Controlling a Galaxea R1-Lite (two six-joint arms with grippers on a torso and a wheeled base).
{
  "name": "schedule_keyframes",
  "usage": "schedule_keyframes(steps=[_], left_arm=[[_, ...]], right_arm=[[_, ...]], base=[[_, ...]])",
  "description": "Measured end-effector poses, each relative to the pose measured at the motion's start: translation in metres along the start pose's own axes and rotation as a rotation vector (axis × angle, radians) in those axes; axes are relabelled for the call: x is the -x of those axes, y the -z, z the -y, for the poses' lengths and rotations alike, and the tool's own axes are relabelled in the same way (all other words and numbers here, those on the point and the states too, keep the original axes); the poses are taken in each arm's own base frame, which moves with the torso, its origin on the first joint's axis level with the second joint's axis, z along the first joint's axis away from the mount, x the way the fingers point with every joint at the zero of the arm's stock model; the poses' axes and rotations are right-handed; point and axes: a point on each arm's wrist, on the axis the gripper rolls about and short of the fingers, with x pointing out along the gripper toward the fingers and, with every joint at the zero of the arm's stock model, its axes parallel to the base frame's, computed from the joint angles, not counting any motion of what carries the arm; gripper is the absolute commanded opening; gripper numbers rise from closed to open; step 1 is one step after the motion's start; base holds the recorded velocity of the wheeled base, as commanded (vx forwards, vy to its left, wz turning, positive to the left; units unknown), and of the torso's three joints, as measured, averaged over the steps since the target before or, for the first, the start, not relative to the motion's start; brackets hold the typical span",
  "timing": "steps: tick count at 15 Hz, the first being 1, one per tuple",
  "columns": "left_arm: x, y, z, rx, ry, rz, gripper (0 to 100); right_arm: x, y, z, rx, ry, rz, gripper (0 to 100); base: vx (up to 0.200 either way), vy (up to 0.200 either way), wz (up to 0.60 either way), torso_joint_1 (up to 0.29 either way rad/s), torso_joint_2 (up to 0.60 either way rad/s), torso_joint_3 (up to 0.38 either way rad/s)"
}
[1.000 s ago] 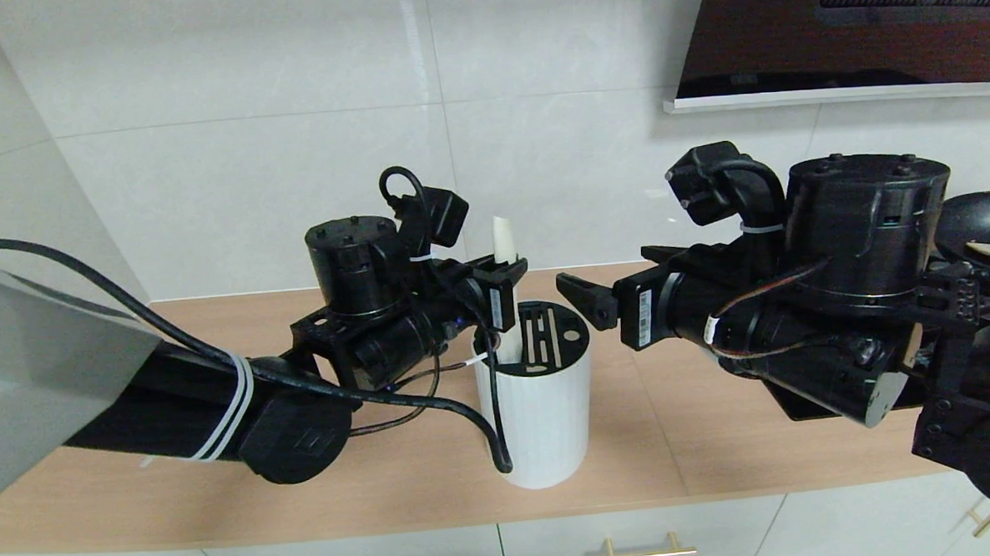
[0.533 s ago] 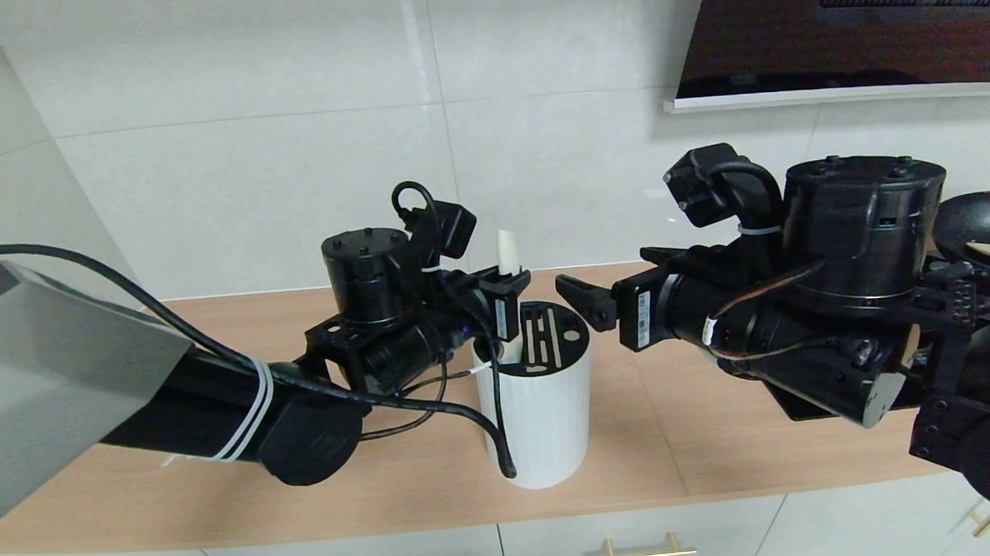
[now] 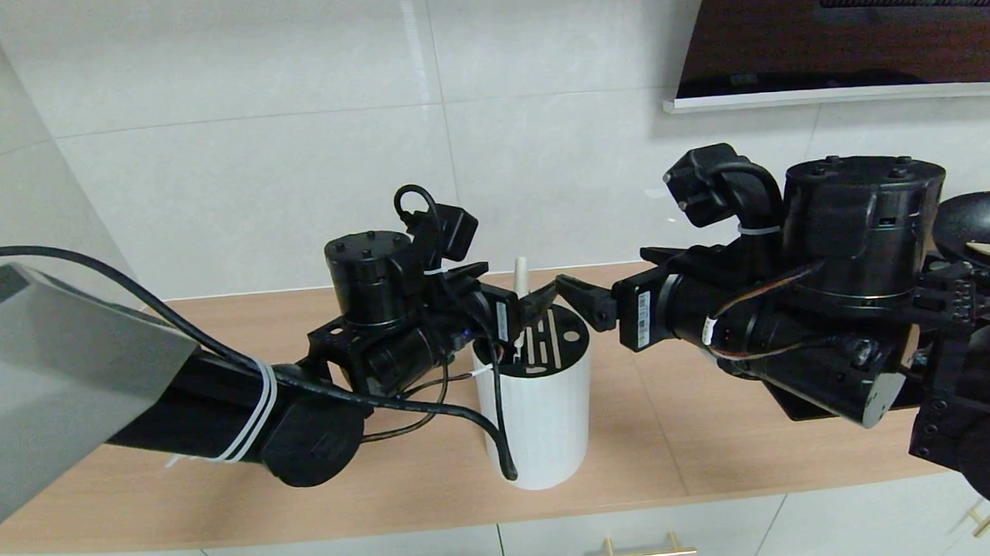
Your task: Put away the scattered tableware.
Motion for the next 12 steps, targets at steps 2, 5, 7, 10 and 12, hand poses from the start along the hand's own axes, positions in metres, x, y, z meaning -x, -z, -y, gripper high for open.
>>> schedule_keyframes(steps=[2,5,7,10,12], left_arm=[[0.001,-0.003,0.0,-0.001,0.0,0.025,100],[0.012,-0.018,0.001,0.004,-0.031,0.084,100],[0.032,-0.037,0.002,0.008,-0.061,0.137,100],[0.079,-0.079,0.004,0.01,-0.117,0.264,100],[0.12,-0.096,-0.002,0.009,-0.193,0.32,100]], right_arm=[[0.0,0.0,0.0,0.0,0.0,0.0,100],[0.003,-0.002,0.003,-0.005,0.008,0.007,100],[0.014,-0.007,0.012,-0.011,0.027,0.021,100],[0.046,-0.009,0.032,-0.014,0.073,0.031,100],[0.077,-0.007,0.05,-0.017,0.118,0.045,100]], base=[[0.0,0.0,0.0,0.0,0.0,0.0],[0.0,0.0,0.0,0.0,0.0,0.0],[0.0,0.0,0.0,0.0,0.0,0.0],[0.0,0.0,0.0,0.0,0.0,0.0],[0.0,0.0,0.0,0.0,0.0,0.0]])
